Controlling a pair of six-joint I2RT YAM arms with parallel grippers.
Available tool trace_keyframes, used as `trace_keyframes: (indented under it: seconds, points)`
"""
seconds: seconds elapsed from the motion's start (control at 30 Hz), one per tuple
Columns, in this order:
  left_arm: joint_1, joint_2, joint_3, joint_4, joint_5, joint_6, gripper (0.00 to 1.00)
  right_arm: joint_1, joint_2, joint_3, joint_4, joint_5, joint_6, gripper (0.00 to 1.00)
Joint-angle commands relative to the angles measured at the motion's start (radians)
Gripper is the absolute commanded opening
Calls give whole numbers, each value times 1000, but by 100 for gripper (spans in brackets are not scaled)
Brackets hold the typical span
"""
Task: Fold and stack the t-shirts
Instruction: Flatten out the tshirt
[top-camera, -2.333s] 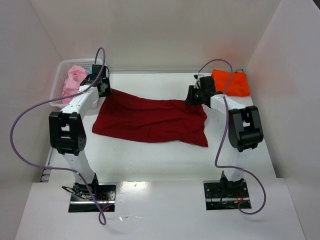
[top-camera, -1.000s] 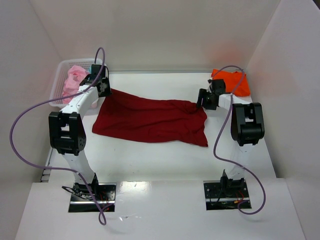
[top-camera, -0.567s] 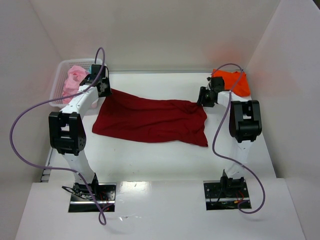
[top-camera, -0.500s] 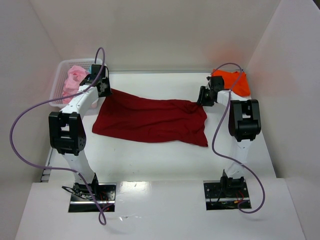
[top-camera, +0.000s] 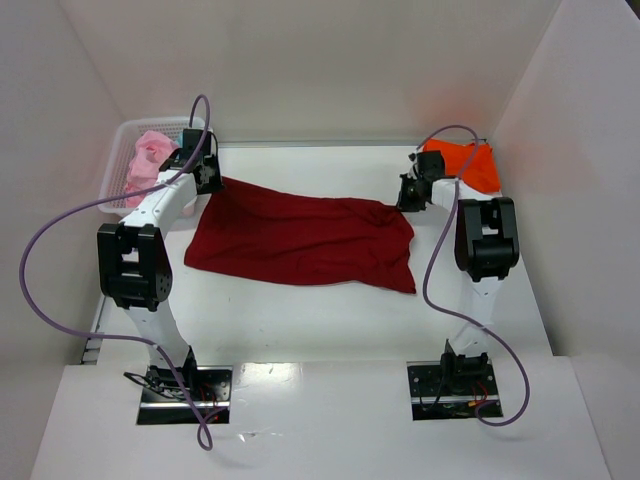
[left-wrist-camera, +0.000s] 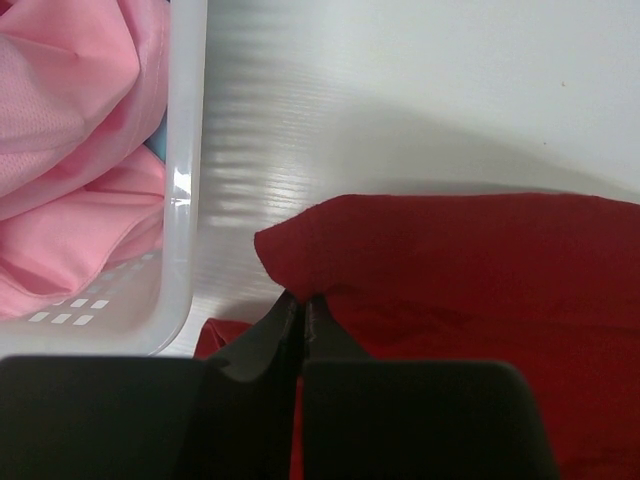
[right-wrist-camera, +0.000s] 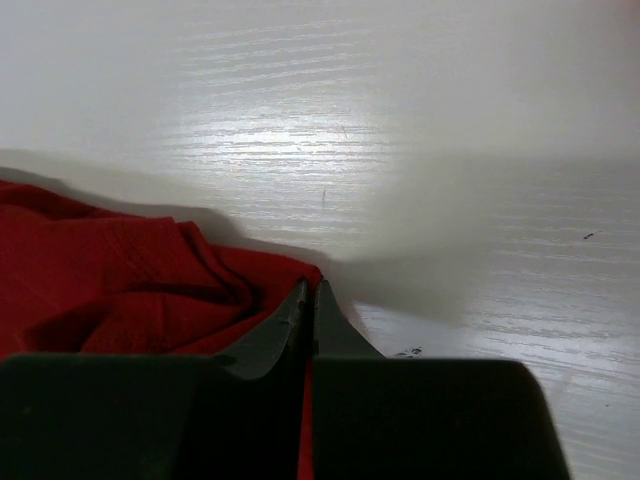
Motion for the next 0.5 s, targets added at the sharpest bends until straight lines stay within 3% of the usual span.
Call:
trace_keyframes:
  seconds: [0.0,0.23,0.47]
  points:
    - [6,-24,73,15,-8,22,0,9,-127,106,-19,67,11,1]
    - [52,-99,263,29,12,31,0,-2,-288,423,-67,190,22,1]
    - [52,-263,305,72,5,22,0,-11,-408,672,-52,275,-7,1]
